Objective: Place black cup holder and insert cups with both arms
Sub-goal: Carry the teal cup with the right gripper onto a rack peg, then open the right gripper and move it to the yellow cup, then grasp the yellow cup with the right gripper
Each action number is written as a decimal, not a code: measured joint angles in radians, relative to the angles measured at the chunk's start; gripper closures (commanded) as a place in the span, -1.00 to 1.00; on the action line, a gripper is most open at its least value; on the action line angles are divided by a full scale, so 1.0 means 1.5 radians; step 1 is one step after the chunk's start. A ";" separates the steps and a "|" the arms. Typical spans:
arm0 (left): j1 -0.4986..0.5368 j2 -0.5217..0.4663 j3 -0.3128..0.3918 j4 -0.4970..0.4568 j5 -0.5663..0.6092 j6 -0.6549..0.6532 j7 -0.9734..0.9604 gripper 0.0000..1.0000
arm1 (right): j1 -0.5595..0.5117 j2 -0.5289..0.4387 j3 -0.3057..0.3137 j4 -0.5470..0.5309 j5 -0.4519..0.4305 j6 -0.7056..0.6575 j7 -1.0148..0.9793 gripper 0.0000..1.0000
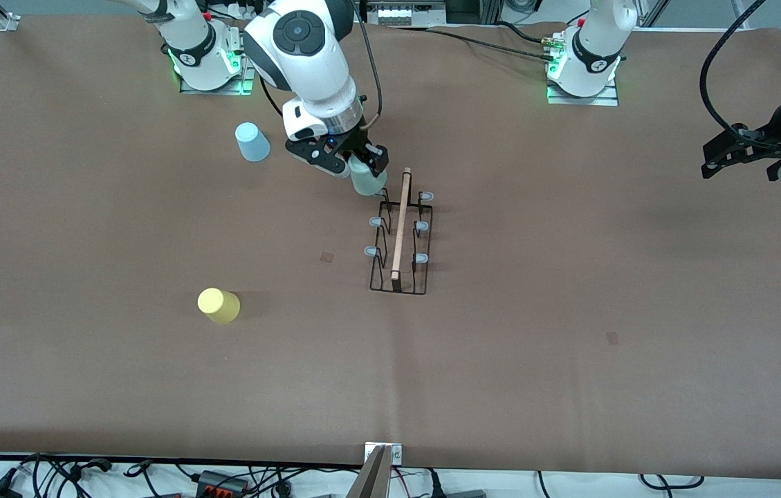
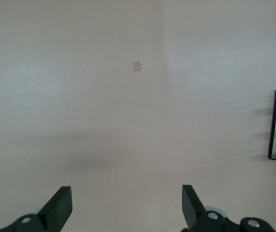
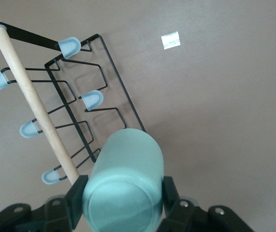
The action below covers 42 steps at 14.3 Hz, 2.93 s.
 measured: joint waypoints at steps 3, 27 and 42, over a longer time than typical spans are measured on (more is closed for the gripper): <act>0.000 0.002 0.000 0.000 0.000 0.000 0.000 -1.00 | 0.011 0.018 0.000 0.000 -0.003 0.023 0.000 0.57; 0.000 0.003 0.001 0.000 0.000 0.000 0.000 -1.00 | -0.147 -0.011 -0.139 0.018 -0.048 -0.168 -0.541 -1.00; 0.000 0.003 0.003 0.001 0.000 0.000 0.000 -1.00 | -0.198 0.182 -0.217 0.007 -0.066 0.194 -0.785 -1.00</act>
